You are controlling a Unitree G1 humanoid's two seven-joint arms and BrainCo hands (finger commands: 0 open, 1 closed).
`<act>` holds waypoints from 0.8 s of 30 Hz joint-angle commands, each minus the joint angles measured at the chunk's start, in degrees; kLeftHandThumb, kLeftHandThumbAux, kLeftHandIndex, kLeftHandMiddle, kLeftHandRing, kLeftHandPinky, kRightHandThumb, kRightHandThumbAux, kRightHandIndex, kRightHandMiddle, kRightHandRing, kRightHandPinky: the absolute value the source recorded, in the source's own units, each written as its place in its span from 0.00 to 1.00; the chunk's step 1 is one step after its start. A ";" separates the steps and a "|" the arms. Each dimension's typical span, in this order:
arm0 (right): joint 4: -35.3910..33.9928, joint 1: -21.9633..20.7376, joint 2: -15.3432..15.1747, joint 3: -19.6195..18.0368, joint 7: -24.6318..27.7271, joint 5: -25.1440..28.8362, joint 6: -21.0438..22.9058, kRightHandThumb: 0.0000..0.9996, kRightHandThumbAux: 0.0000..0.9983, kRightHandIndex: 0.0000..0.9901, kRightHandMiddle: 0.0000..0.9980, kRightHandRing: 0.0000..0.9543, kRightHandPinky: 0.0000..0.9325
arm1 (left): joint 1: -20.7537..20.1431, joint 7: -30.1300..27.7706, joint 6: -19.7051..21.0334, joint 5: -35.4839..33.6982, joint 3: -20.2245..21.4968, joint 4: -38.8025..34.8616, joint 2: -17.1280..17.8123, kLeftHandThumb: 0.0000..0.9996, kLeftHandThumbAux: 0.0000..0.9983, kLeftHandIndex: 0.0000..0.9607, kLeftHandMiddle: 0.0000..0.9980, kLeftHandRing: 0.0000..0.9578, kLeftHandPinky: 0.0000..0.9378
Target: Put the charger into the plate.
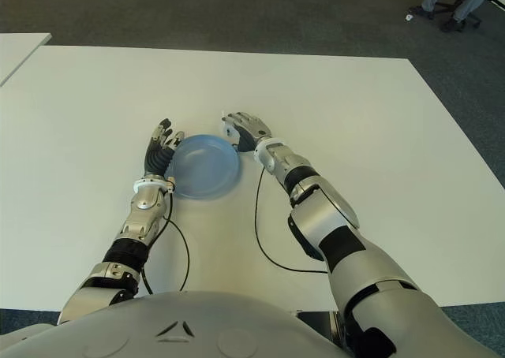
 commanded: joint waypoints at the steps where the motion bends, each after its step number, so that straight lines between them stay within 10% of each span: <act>1: 0.40 1.85 0.60 -0.11 2.77 0.65 -0.24 0.00 0.81 0.00 0.05 0.04 0.09 | 1.61 0.07 2.38 -0.08 -0.01 0.33 -0.35 0.00 0.53 0.00 0.01 0.00 0.00; 24: 0.55 2.94 0.18 -1.95 8.51 3.33 1.00 0.00 0.76 0.03 0.20 0.25 0.29 | 2.18 -0.34 3.55 -0.19 -0.30 -1.30 -0.42 0.00 0.52 0.00 0.02 0.00 0.00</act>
